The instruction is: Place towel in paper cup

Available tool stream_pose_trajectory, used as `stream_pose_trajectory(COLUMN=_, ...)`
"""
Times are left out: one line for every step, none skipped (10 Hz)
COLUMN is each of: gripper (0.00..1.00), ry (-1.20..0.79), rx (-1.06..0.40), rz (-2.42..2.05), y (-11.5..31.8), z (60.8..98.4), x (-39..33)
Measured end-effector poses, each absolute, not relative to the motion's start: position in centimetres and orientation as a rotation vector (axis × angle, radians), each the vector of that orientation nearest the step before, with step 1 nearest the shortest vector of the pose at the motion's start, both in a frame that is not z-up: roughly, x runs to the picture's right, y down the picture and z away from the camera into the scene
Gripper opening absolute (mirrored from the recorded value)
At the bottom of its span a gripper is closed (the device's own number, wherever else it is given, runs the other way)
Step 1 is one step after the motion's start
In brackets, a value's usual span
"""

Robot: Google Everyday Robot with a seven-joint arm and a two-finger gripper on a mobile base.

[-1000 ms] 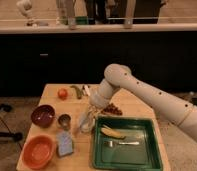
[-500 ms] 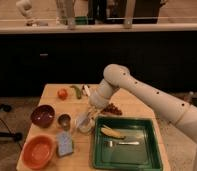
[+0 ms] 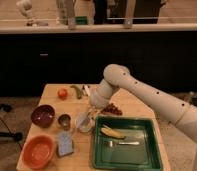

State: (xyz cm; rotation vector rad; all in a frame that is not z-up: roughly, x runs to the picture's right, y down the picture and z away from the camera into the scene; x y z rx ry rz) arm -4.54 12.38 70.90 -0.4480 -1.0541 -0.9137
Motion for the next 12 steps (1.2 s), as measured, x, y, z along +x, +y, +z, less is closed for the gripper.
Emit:
stream_pose_trajectory(gripper=0.75, ry=-1.054, rx=-0.448, rz=-0.914, y=12.39, z=70.9, x=-4.55)
stream_pose_trajectory(gripper=0.8, ry=-1.054, rx=-0.448, rz=-0.914, y=12.38, z=70.9, x=-4.54)
stream_pose_trajectory(gripper=0.8, ry=-1.054, rx=-0.448, rz=-0.914, y=12.38, z=70.9, x=-4.53)
stream_pose_trajectory(gripper=0.8, ry=-1.054, rx=-0.448, rz=-0.913, y=12.38, z=70.9, x=-4.51)
stream_pose_trajectory(gripper=0.8, ry=-1.054, rx=-0.448, rz=-0.913, y=12.38, z=70.91, x=-4.48)
stream_pose_trajectory(gripper=0.8, ry=-1.054, rx=-0.448, rz=-0.913, y=12.38, z=70.91, x=-4.48)
stream_pose_trajectory(gripper=0.8, ry=-1.054, rx=-0.448, rz=-0.913, y=12.38, z=70.9, x=-4.48)
stream_pose_trajectory(gripper=0.8, ry=-1.054, rx=-0.448, rz=-0.913, y=12.38, z=70.91, x=-4.48)
stream_pose_trajectory(gripper=0.8, ry=-1.054, rx=-0.448, rz=-0.913, y=12.38, z=70.91, x=-4.47)
stream_pose_trajectory(gripper=0.8, ry=-1.054, rx=-0.448, rz=-0.913, y=12.38, z=70.9, x=-4.47)
stream_pose_trajectory(gripper=0.8, ry=-1.054, rx=-0.448, rz=-0.913, y=12.38, z=70.91, x=-4.47)
stream_pose_trajectory(gripper=0.8, ry=-1.054, rx=-0.448, rz=-0.913, y=12.38, z=70.9, x=-4.47)
